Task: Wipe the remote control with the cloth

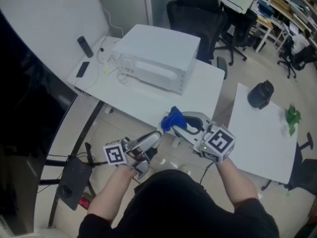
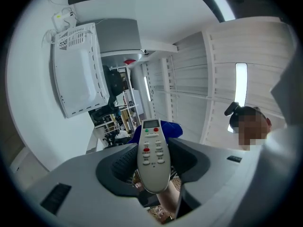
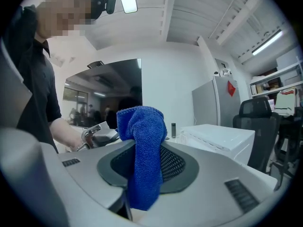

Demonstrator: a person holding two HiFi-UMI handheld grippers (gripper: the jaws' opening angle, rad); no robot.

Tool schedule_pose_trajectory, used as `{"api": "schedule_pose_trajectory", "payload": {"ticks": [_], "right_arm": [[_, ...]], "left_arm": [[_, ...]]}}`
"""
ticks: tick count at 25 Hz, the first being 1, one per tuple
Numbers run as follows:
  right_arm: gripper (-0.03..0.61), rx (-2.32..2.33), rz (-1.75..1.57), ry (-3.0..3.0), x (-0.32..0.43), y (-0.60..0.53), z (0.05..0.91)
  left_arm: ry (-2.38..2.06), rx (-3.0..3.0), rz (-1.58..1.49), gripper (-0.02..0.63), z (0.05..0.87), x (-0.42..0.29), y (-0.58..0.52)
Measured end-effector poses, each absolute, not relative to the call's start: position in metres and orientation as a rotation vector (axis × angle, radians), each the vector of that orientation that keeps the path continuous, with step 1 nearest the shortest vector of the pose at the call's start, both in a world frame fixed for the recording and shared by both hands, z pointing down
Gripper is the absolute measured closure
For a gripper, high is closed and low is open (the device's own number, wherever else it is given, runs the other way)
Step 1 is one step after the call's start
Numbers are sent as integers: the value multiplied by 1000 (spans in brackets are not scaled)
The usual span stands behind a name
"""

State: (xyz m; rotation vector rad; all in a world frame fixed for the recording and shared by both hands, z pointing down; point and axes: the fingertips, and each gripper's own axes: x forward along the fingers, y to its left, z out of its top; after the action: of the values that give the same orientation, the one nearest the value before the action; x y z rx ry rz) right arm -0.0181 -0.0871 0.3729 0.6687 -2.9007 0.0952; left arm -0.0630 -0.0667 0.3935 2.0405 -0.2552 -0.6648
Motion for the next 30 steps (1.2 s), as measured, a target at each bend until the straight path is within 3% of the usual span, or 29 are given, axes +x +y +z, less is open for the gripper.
{"api": "schedule_pose_trajectory", "payload": {"ticks": [5,14,24,30], "right_arm": [[456,758,147,-2884,1,-91,382],[456,863,308,-2710,35,-76,445],[456,890,424,-2559,57,-59,493],[456,893,473,-2523,62,-63,507]], "left_arm": [[-525,2181,-541,411,415,-73,-90],[-1364,2442,316,411,537,-100,-177],[-1423,2339,685,411,674,-79,-237],[-1417,2292,800,411,715,-78,-241]]}}
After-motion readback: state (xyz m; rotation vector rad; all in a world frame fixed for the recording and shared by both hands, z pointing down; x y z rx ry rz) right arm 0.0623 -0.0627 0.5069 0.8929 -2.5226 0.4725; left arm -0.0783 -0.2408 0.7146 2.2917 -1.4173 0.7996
